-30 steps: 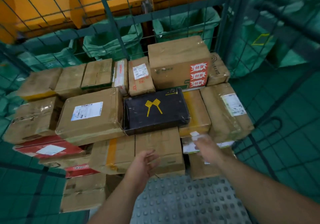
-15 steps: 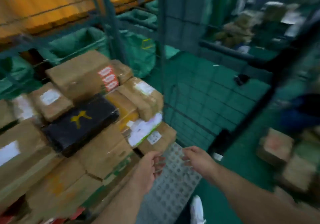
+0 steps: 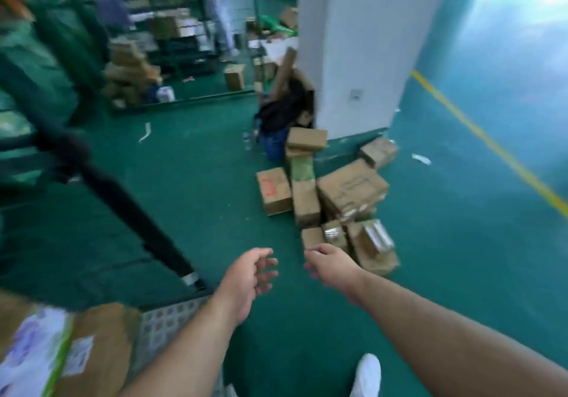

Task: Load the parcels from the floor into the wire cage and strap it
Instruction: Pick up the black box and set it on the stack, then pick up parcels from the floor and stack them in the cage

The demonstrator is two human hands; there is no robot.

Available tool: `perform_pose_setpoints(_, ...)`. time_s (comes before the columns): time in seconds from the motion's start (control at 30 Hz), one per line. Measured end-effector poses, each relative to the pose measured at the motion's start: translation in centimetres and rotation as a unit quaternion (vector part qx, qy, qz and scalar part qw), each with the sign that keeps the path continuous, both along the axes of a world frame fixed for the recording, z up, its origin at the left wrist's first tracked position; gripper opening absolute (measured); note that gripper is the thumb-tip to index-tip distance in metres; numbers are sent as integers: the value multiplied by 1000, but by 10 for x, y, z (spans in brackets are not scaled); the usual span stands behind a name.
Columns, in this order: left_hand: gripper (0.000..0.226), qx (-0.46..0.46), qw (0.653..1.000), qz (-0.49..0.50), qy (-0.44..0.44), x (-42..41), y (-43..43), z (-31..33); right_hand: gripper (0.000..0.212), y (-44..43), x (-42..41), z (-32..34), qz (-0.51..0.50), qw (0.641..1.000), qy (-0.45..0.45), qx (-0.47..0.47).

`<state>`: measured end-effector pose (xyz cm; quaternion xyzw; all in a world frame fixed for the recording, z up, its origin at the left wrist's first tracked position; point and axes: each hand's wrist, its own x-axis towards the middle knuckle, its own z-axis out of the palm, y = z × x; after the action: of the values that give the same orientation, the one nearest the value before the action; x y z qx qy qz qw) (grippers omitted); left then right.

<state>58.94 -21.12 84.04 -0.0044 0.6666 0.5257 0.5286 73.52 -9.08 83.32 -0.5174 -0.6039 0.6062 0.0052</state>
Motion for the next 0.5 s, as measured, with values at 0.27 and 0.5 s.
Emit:
perform_pose_setpoints(0.27,28,1,990,-141,-13,139,203,-14,18,180,172,-14,-140,990,-14,-12)
perform_pose_setpoints(0.5,28,-3,984,-179,-15,193,306,-5,20,288,239,-10,-167,986,-26,-8)
